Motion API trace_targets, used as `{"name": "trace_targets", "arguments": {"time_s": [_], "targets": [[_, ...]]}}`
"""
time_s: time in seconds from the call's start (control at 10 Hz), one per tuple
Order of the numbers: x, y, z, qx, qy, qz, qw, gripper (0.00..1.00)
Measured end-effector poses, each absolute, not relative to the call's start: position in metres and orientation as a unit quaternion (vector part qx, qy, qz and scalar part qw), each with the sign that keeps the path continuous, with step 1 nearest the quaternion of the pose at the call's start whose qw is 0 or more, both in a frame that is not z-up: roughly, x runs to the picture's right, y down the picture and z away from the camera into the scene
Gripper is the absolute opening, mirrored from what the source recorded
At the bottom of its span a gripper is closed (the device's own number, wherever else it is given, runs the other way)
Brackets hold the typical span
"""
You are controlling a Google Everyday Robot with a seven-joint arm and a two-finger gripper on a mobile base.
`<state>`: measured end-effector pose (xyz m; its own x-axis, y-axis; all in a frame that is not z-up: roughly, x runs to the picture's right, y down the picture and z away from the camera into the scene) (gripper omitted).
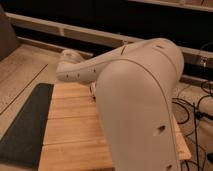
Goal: Place the eraser in the ceramic cup
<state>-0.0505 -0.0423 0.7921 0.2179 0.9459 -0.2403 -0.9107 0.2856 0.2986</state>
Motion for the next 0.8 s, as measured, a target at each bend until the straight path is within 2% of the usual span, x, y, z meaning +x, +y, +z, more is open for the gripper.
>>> {"name": "trace_targets", "arguments": {"time_s": [0.8], "targets": [[-0.015, -0.054, 0.803, 0.091, 0.182, 0.626, 0.752, 0.00]]}}
